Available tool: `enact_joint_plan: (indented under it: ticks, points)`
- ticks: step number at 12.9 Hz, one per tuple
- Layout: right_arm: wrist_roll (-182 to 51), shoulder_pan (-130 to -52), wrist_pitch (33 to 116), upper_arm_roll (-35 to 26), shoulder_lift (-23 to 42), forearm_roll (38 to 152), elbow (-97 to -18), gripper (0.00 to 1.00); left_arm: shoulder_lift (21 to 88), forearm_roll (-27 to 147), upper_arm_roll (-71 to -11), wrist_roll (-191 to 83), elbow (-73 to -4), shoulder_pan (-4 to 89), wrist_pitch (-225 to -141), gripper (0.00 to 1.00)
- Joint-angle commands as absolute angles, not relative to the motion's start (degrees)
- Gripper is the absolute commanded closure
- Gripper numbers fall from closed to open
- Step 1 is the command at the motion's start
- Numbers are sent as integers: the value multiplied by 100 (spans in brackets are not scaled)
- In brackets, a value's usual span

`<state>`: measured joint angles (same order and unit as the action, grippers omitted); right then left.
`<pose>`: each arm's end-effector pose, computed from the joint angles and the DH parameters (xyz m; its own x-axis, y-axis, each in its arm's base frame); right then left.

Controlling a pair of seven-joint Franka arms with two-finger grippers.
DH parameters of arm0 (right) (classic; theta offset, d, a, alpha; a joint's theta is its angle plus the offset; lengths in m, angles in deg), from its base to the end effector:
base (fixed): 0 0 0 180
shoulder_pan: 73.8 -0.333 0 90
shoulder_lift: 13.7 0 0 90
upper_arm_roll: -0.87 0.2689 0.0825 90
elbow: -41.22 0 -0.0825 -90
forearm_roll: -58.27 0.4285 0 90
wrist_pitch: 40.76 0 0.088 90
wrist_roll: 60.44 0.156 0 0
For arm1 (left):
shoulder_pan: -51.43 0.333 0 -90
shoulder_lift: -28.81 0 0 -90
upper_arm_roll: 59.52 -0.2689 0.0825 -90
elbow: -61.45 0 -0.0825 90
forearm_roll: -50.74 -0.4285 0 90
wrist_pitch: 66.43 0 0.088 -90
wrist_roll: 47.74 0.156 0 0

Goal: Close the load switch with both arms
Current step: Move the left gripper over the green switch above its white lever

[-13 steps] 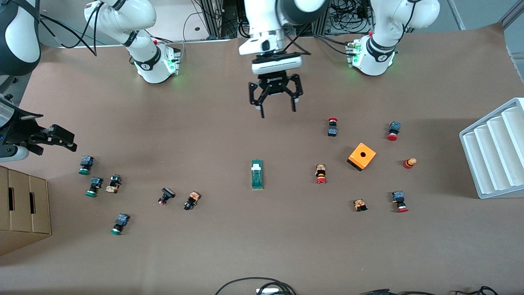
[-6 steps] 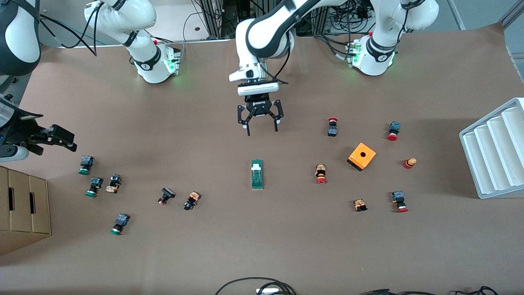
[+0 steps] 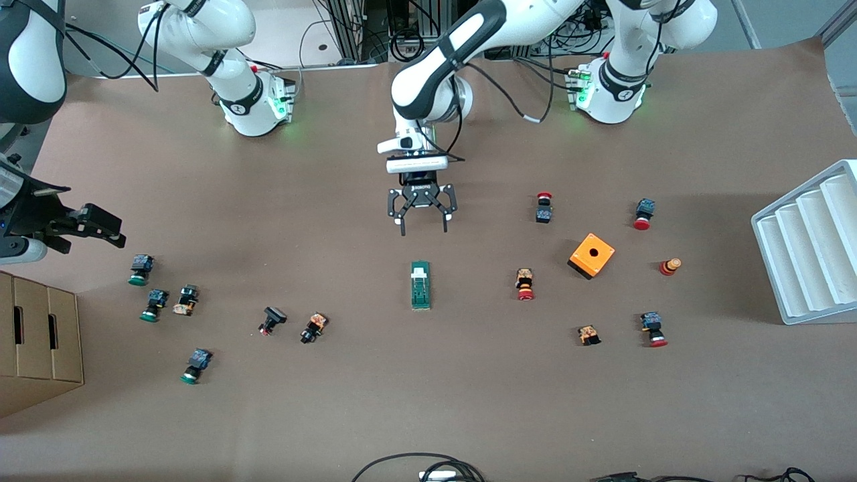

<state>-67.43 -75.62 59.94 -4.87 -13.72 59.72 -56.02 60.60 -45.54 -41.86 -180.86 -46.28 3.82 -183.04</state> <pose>0.6140 -0.0386 0.4796 0.9968 0.0490 0.0632 0.0502 -0.9986 -0.0176 0.3647 -0.5562 0.1403 0.4069 0.0295 0.9130 0.0596 -0.9982 0.0056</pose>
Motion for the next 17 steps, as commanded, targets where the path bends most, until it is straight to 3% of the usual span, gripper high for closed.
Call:
enact_joint_plan:
  ticks: [1, 4, 7, 10, 17]
  points:
    - [-6818, -7503, 6049, -458, -1353, 5950, -5572, 0, 6632, -5094, -4054, -18694, -4368, 309, -17701, 0]
    - [-6818, -7503, 6049, -458, -1353, 5950, -5572, 0, 7002, -5638, -4045, -19046, -4341, 309, -17472, 0]
    - [-6818, -7503, 6049, -458, -1353, 5950, -5572, 0, 7643, -5807, -3949, -19100, -3789, 292, -17015, 0]
    - [-6800, -7503, 6049, -458, -1353, 5941, -5572, 0, 7802, -5913, -3913, -19100, -3734, 283, -16865, 0]
    - [-6782, -7460, 5988, -467, -1309, 5897, -5572, 0, 8479, -5904, -3913, -19091, -2908, 107, -16759, 0]
